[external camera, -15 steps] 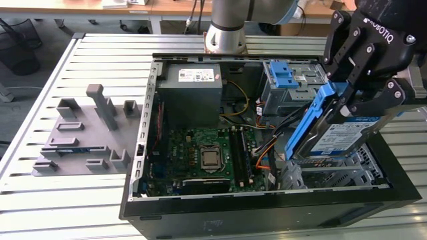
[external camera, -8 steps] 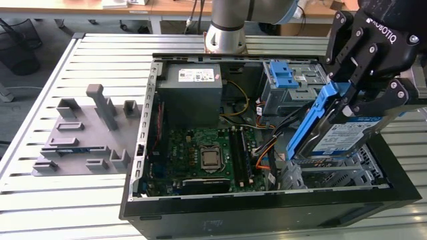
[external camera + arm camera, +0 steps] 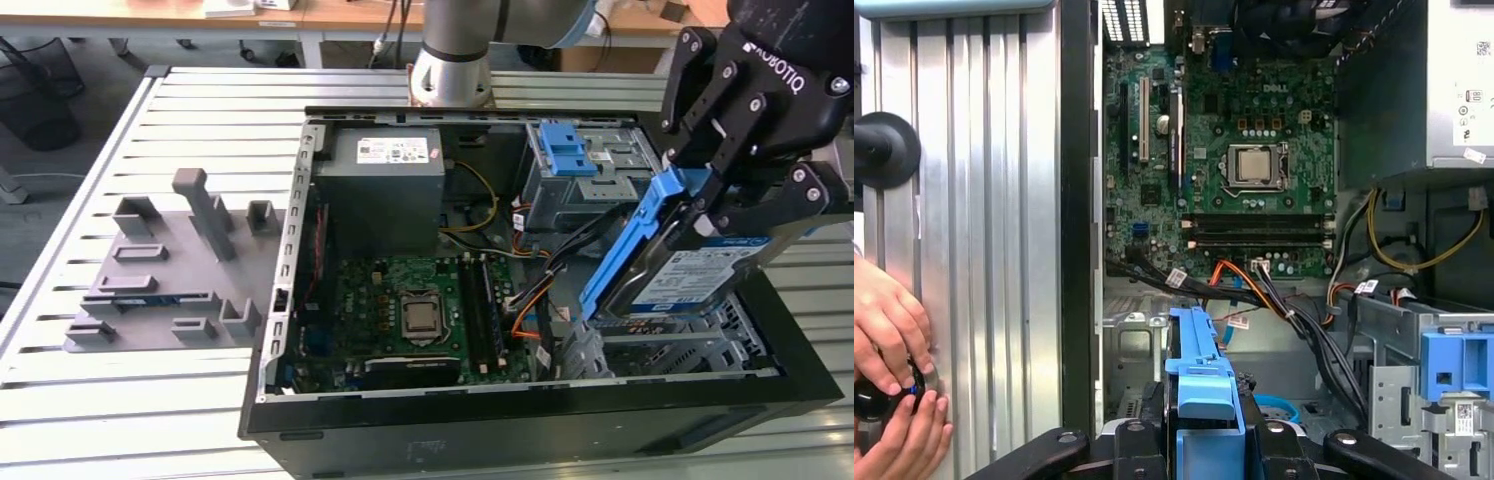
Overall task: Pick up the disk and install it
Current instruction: 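Insert the disk into the insertion slot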
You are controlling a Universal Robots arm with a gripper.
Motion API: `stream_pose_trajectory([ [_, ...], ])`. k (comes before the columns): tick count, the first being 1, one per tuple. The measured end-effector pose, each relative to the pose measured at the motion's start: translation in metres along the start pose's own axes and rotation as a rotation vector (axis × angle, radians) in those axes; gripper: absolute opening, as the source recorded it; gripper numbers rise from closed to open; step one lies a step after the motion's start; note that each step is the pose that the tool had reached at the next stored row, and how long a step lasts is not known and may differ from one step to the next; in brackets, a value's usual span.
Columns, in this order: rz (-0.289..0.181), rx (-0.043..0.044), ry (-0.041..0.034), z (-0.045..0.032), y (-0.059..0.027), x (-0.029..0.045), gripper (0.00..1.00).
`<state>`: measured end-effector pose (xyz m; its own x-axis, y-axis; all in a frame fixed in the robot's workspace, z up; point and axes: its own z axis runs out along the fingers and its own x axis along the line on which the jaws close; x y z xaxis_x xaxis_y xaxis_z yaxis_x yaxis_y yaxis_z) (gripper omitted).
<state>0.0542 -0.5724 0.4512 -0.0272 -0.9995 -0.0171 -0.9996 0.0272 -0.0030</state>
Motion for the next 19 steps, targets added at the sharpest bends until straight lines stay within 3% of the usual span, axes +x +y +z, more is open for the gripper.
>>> stream_pose_trajectory([
  [19, 0.0, 0.0, 0.0001, 0.0065, -0.012, 0.0004, 0.36],
])
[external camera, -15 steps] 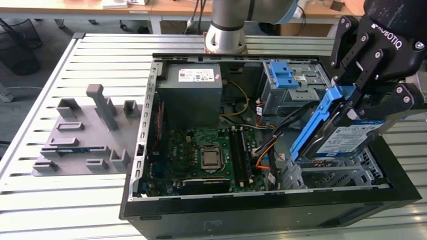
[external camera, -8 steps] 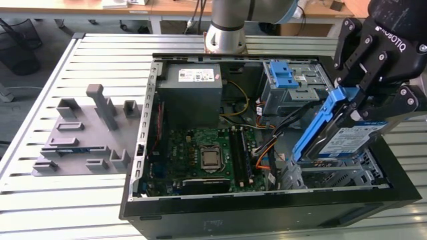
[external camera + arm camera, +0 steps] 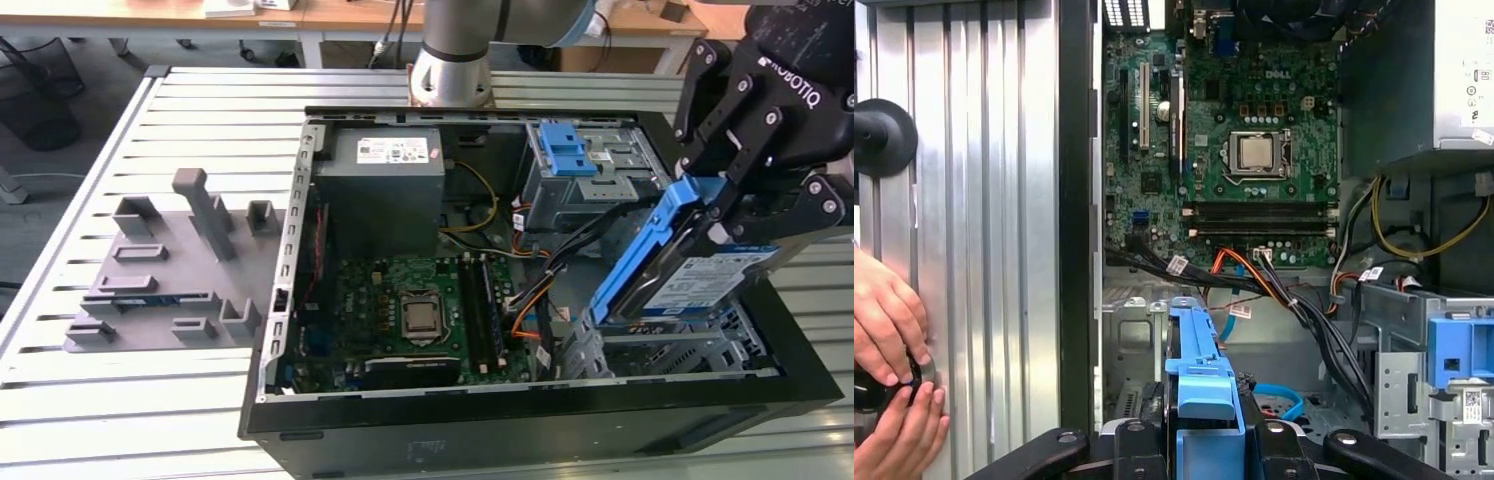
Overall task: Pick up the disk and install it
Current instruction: 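Insert the disk into the insertion slot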
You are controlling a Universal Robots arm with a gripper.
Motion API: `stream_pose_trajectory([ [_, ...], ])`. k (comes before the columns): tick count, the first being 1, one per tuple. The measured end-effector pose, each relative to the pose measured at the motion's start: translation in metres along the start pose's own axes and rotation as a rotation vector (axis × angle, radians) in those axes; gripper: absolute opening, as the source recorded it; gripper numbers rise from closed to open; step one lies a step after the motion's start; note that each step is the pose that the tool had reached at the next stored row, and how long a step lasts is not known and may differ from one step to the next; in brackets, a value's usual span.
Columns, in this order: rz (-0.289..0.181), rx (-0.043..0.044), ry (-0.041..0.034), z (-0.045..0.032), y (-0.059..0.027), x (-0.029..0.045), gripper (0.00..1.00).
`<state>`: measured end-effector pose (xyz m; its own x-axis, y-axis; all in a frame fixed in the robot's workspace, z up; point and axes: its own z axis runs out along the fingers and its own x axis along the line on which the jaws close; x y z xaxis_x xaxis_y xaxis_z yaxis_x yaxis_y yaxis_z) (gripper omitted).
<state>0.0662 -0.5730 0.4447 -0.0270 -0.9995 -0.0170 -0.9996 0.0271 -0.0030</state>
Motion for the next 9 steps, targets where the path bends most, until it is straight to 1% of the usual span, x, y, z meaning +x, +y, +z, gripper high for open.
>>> stream_pose_trajectory([
  [5, 0.0, 0.0, 0.0, 0.0009, -0.0024, 0.0, 0.36],
  [9, -0.001, 0.0, 0.0, 0.0016, -0.0027, 0.0, 0.36],
])
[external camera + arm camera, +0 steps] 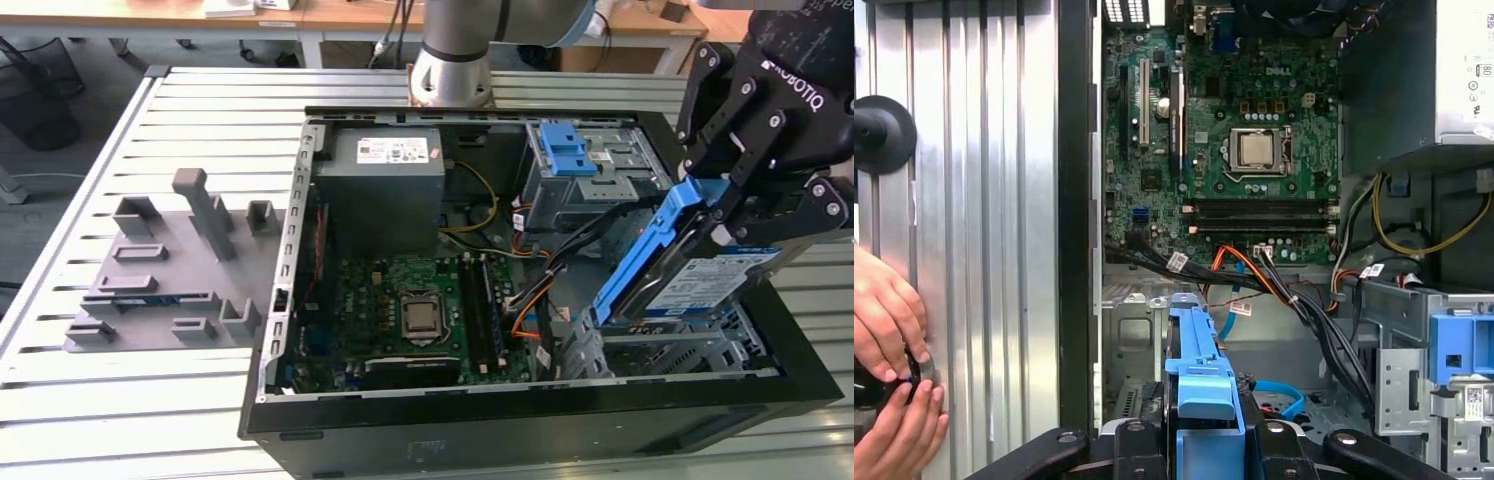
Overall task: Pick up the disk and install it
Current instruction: 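Insert the disk into the insertion slot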
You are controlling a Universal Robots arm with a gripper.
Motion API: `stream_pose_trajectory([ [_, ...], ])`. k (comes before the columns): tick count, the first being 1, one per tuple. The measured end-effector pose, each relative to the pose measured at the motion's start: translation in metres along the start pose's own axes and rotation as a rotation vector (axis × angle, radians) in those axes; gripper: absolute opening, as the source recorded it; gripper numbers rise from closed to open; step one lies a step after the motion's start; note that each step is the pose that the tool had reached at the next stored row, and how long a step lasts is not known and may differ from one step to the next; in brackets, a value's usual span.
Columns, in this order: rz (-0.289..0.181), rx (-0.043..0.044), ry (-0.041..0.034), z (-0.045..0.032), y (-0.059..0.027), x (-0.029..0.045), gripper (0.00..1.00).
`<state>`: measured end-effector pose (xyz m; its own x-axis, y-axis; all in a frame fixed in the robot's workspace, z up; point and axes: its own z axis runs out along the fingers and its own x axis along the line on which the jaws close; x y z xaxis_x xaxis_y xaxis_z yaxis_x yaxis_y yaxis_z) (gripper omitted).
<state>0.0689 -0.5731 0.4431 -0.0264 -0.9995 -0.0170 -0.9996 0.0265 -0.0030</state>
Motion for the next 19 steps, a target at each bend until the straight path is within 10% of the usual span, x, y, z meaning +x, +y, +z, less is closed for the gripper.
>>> stream_pose_trajectory([
  [19, -0.009, -0.0001, 0.0016, 0.0052, 0.0, 0.0009, 0.36],
])
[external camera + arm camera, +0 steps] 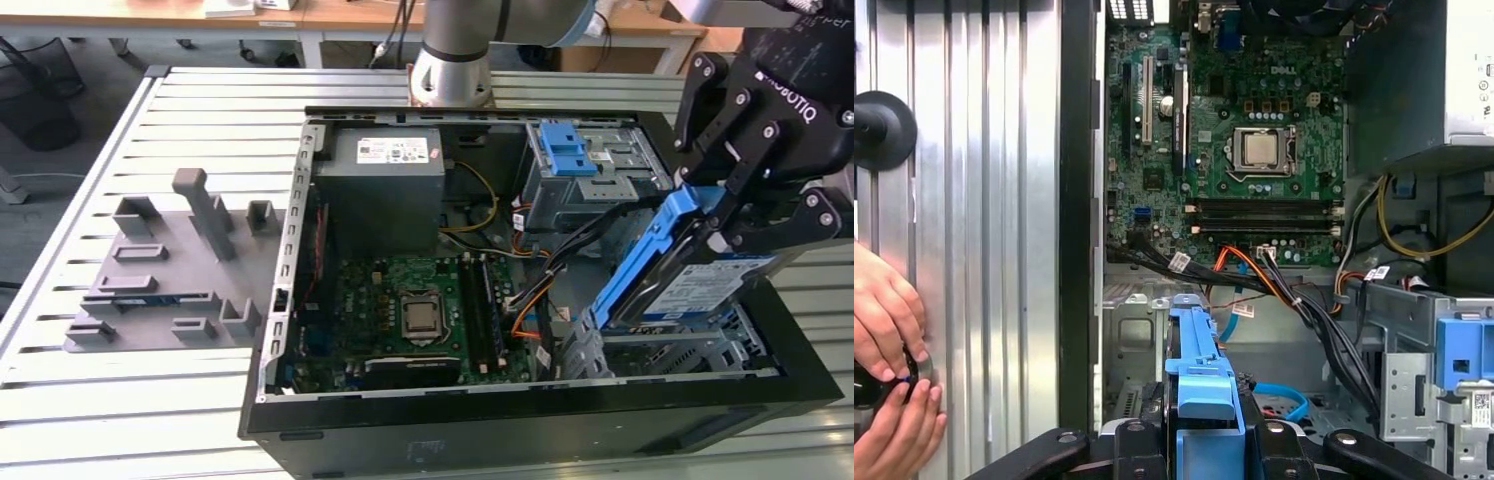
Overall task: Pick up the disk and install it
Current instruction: 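Insert the disk into the insertion slot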
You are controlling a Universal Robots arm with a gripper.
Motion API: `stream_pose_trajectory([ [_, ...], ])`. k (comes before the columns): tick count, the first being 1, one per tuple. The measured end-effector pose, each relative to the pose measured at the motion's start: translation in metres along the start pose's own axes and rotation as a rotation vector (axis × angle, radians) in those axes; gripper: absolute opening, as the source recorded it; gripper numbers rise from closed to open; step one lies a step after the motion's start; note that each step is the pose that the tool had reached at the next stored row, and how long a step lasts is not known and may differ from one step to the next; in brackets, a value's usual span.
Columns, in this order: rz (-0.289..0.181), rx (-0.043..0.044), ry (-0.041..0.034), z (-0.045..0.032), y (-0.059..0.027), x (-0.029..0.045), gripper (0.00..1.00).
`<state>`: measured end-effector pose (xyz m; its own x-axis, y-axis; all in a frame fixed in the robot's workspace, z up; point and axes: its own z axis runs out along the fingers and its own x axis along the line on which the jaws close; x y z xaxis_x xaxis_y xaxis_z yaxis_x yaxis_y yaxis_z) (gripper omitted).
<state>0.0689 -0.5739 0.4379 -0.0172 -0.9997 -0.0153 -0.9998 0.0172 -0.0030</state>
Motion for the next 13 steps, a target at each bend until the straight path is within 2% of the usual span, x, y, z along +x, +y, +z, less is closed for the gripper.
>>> stream_pose_trajectory([
  [13, 0.0, 0.0, 0.0, 0.0064, 0.0, 0.0005, 0.36],
])
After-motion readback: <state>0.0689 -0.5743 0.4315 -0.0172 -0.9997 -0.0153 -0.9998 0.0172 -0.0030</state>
